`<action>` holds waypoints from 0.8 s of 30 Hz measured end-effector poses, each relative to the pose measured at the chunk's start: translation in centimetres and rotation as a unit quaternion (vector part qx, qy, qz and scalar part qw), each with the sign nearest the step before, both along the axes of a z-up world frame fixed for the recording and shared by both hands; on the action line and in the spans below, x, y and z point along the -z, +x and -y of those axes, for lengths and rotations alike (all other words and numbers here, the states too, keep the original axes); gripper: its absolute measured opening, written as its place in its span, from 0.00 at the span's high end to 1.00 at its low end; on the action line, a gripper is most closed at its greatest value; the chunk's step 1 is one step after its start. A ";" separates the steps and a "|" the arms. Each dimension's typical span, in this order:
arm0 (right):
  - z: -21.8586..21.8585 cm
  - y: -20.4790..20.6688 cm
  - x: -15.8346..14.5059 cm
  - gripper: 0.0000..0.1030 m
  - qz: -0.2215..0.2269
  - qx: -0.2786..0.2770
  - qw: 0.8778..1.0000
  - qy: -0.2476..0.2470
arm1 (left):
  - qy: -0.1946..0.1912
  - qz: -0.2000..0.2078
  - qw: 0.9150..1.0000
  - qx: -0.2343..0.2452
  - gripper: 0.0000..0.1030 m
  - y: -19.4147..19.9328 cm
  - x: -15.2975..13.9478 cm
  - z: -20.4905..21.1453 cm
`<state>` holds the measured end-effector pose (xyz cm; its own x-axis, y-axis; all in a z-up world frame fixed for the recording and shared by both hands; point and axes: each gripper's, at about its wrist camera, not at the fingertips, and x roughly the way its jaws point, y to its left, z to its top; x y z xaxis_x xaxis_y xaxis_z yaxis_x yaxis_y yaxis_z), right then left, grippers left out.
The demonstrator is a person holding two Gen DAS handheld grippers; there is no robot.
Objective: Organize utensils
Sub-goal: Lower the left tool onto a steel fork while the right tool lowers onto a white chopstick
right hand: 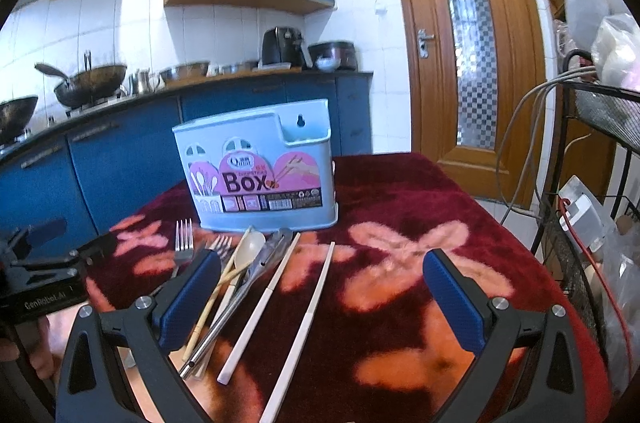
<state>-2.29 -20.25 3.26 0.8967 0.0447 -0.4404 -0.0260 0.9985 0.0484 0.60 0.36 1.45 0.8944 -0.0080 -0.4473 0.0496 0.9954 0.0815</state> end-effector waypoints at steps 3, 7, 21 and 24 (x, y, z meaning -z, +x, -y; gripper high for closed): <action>0.0 1.1 0.1 0.00 -0.032 -0.006 0.999 -0.008 | 0.005 -0.018 1.000 0.003 0.00 0.8 -0.3 -0.7; 0.1 2.6 0.7 0.00 -0.088 -0.016 0.996 -0.007 | 0.001 -0.062 0.998 0.006 0.00 2.3 0.1 -1.8; -0.1 5.7 3.3 0.33 -0.216 -0.057 0.975 -0.007 | -0.007 -0.180 0.980 0.089 0.09 4.0 3.1 0.9; -0.3 6.3 3.4 0.36 -0.224 -0.059 0.973 -0.013 | 0.009 -0.190 0.977 0.093 0.11 4.3 3.6 1.5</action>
